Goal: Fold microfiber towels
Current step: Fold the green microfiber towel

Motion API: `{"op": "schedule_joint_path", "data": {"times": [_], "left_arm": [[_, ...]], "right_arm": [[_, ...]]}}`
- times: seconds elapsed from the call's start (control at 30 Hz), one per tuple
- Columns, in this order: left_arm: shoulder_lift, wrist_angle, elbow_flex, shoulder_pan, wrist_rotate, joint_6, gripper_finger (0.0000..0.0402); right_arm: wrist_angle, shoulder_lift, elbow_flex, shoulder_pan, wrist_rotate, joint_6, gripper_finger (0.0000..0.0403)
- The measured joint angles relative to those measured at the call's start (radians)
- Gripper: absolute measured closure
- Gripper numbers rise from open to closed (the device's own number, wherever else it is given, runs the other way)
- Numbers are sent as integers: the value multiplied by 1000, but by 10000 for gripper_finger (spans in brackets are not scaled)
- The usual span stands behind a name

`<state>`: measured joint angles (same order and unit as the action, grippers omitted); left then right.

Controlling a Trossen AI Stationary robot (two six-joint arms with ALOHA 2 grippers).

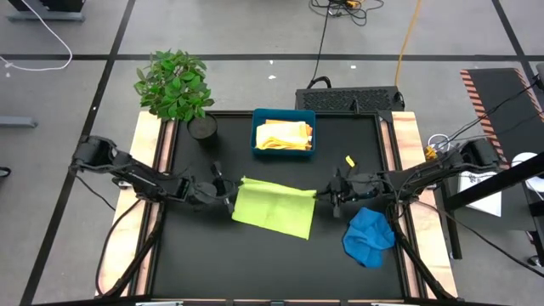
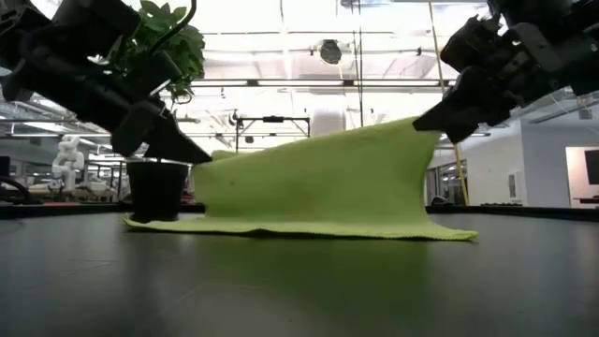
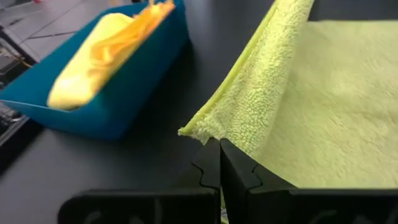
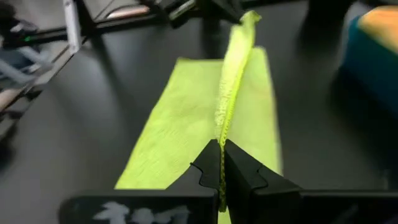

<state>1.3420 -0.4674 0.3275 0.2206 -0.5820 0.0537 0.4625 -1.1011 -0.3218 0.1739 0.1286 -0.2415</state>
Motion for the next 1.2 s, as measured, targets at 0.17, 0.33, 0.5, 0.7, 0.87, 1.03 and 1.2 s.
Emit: {"op": "schedule_joint_path", "data": {"times": [0.17, 0.33, 0.5, 0.7, 0.87, 1.03, 1.2], "left_arm": [[74, -58, 0, 41, 0, 0, 401], [94, -76, 0, 74, 0, 0, 401], [94, -85, 0, 109, -2, 1, 401], [94, -81, 0, 143, -2, 3, 401], [94, -75, 0, 148, 33, 22, 387], [94, -51, 1, 148, 66, 60, 362], [94, -27, 1, 148, 68, 90, 338]], "right_arm": [[90, -117, 0, 65, -2, -41, 403], [182, -225, 0, 110, -3, -71, 403], [266, -290, 0, 150, -3, -89, 403], [344, -345, 0, 182, -31, -98, 403], [426, -416, -1, 183, -108, -98, 385], [453, -459, -1, 183, -135, -98, 342], [454, -463, -2, 183, -157, -109, 291]]}}
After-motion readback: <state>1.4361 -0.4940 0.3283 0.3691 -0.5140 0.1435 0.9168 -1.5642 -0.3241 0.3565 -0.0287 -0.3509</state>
